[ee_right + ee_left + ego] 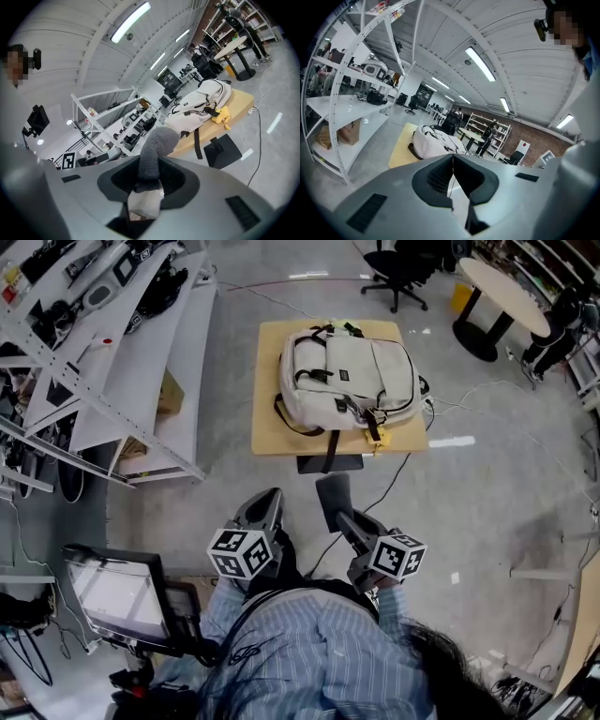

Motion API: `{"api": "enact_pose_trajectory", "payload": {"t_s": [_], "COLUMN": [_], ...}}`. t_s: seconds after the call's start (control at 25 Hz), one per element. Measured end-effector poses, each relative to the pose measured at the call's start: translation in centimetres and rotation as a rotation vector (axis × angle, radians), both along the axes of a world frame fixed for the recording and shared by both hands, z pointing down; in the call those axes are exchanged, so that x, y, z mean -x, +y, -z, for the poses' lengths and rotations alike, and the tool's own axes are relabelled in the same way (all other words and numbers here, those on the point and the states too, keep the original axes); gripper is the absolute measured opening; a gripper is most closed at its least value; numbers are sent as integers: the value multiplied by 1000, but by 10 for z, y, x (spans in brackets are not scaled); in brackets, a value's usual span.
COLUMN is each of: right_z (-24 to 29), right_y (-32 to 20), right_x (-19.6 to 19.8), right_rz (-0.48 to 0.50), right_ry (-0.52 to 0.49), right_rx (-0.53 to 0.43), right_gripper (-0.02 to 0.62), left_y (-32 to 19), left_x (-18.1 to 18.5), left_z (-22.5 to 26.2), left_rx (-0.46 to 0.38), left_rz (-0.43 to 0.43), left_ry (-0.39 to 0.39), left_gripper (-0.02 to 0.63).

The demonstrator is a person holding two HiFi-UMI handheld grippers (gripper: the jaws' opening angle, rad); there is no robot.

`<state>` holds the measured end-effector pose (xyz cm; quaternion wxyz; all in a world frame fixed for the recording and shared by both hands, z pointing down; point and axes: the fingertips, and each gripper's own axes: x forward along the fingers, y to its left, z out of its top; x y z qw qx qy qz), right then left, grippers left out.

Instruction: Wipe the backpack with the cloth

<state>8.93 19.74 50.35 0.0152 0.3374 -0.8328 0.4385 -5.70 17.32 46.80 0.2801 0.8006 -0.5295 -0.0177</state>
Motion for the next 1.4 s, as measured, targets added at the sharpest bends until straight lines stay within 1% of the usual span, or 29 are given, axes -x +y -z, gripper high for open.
{"api": "enact_pose_trajectory", "payload": {"t_s": [0.12,0.28,0.36,0.56,0.72,0.84,0.92,1.12,1.28,1.4], "right_z": [2,13,15,18,20,27,36,51,50,31], "right_y": [-41,-101,-127,-178,-207,-234,-259,-352,-432,-486], "right_x": [29,76,101,145,164,168,168,170,173,187], "right_rz": [-16,-42,-55,-66,-41,2,46,148,266,378], "right_ry": [15,24,24,61,105,152,181,278,380,472], "right_rx": [1,-15,-17,-29,-25,-22,-38,-118,-139,-100], "right_gripper": [117,117,117,117,117,116,117,117,117,117], "left_y": [-45,-103,-128,-172,-200,-214,-221,-245,-269,-291], "left_x": [33,73,90,114,130,136,137,140,137,144], "left_z": [0,4,4,-1,-3,-3,-4,-11,-7,-5], "left_rx": [16,12,13,15,0,-6,-5,-3,-14,-17], "left_rz": [-3,-68,-102,-180,-183,-169,-165,-130,-73,7], "left_ry": [14,-28,-36,-46,-44,-28,-18,-20,-31,-31], "left_gripper": [8,8,8,8,8,8,8,8,8,8]}}
